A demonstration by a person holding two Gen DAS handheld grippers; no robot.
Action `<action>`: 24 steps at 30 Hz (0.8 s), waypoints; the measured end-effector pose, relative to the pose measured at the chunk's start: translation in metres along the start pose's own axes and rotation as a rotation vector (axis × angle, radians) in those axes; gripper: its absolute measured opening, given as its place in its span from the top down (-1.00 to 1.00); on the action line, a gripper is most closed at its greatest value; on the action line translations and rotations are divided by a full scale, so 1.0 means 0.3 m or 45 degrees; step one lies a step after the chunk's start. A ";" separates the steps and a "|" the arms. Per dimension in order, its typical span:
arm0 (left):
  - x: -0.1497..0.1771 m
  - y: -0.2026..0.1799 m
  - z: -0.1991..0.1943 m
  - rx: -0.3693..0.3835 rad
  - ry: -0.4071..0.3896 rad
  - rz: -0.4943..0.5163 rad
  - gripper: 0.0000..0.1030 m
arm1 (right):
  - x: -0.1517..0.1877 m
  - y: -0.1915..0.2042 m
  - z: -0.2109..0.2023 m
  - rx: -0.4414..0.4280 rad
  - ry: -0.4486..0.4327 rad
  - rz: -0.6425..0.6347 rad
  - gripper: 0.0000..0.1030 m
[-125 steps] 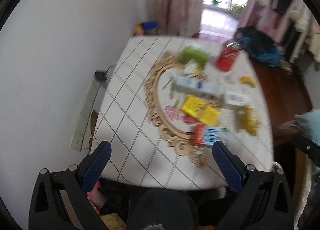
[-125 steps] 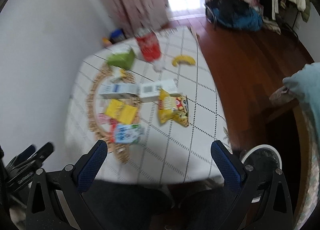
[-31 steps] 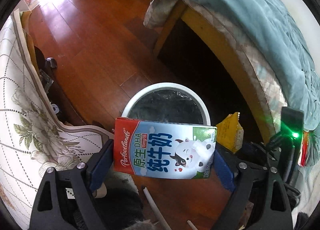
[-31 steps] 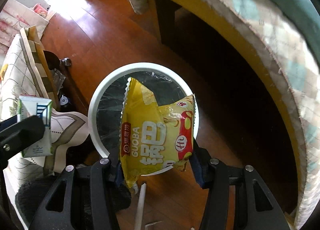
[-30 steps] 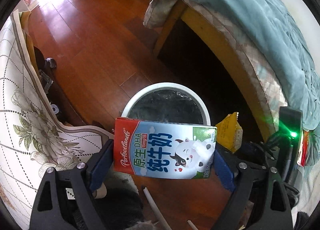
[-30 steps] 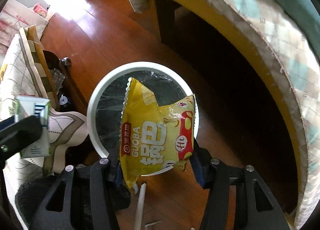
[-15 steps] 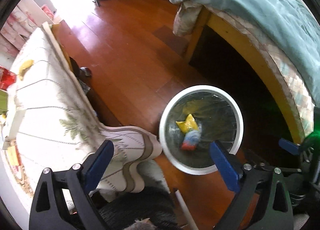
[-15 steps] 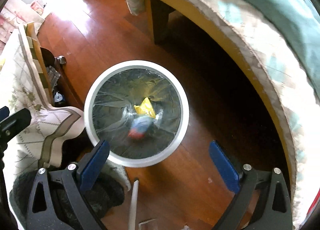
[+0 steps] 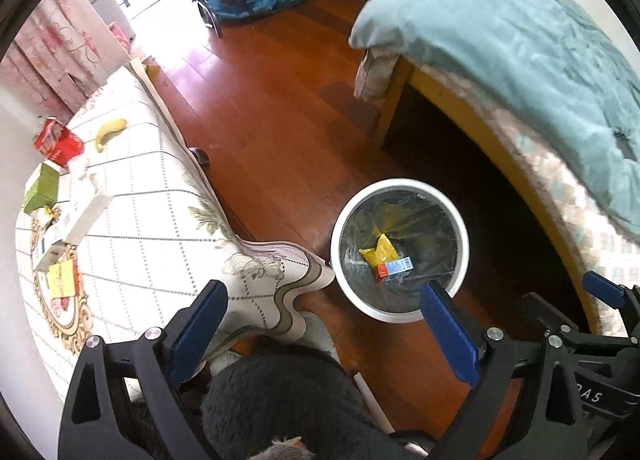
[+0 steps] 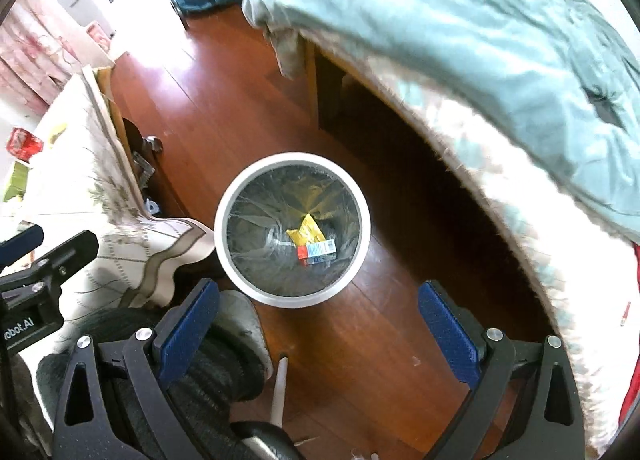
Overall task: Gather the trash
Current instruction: 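Move both tools back toward the table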
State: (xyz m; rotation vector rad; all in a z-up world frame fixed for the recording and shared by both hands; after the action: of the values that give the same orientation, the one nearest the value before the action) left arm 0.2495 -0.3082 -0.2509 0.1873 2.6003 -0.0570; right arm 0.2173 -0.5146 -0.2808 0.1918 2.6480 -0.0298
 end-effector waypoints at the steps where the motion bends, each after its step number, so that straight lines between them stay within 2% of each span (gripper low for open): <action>1: -0.004 0.001 -0.024 0.002 -0.015 -0.003 -0.90 | -0.006 0.001 -0.029 0.000 -0.015 -0.003 -0.96; 7: -0.029 0.034 -0.194 0.041 -0.124 -0.026 -0.90 | -0.013 0.014 -0.188 -0.003 -0.088 -0.004 -0.96; 14: -0.060 0.131 -0.309 0.041 -0.235 -0.104 -0.90 | -0.054 0.078 -0.313 -0.027 -0.147 -0.004 -0.96; 20: -0.094 0.342 -0.348 -0.049 -0.319 -0.216 -0.90 | -0.136 0.298 -0.346 -0.118 -0.199 -0.082 -0.96; 24: -0.076 0.563 -0.310 -0.162 -0.327 -0.343 -0.90 | -0.181 0.551 -0.303 -0.243 -0.186 -0.192 -0.96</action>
State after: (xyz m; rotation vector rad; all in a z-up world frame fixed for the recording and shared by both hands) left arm 0.2463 -0.1367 -0.1601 -0.2039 2.3465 -0.0105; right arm 0.2458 -0.3531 -0.1730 -0.0711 2.4955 0.1528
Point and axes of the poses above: each gripper's, at about its wrist camera, not at the fingertips, and z roughly the way its jaws point, y to its left, x to its underside, the point moved 5 cm from there along z, roughly the way its jaws point, and after that the axes turned 15 degrees about -y, right-handed, at the moved point
